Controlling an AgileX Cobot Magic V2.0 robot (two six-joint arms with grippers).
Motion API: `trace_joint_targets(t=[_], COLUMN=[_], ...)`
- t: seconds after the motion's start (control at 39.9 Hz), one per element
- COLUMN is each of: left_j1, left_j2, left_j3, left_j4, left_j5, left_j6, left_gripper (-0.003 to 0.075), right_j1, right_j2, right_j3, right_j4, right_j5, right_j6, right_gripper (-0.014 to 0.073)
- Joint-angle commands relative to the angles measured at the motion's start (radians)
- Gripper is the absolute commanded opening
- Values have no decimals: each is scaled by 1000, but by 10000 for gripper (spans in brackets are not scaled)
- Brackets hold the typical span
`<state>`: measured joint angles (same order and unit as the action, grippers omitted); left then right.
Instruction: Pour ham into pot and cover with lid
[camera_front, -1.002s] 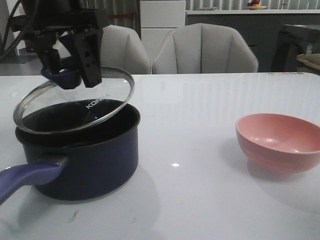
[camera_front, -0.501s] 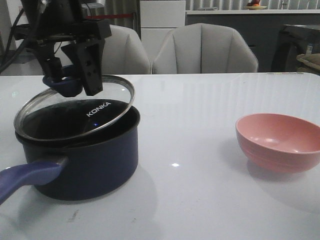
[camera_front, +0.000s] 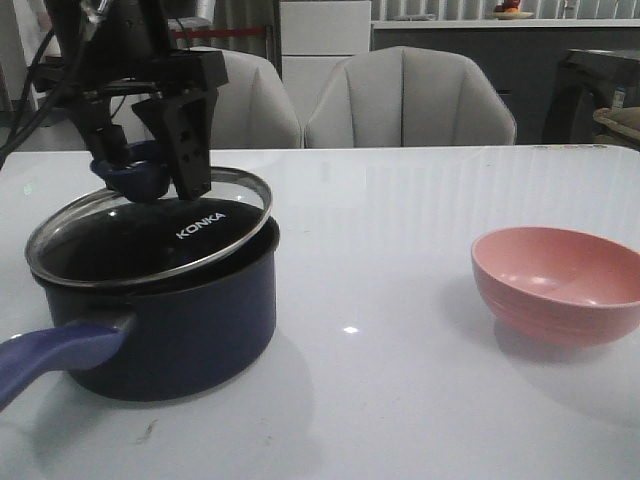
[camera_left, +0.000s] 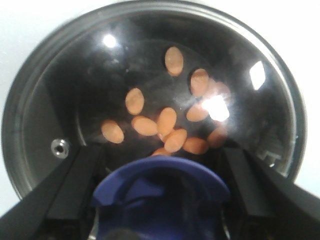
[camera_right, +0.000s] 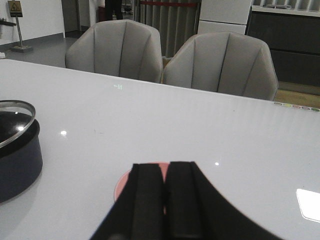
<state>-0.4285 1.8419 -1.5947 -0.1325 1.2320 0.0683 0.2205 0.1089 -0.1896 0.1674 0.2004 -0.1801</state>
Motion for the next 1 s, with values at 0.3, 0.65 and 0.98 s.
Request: trace_joint_targets(t=[0.3,0.65,0.98], left_j1=[-7,25,53], left_j2=[-49,-128,-422], left_j3=[-22,-35,164], left_j4=[-47,-27,17], left_j5=[57,57,0], left_j6=[-2,-2,-2], left_gripper=[507,503,503], right_j1=[3,3,3], right_j2=[9,9,9], right_j3=[-28,-28,-28], right_j4=[3,3,3], right_j5=[-82,-82,-82], right_j6=[-4,-4,-4], right_gripper=[142,142,142])
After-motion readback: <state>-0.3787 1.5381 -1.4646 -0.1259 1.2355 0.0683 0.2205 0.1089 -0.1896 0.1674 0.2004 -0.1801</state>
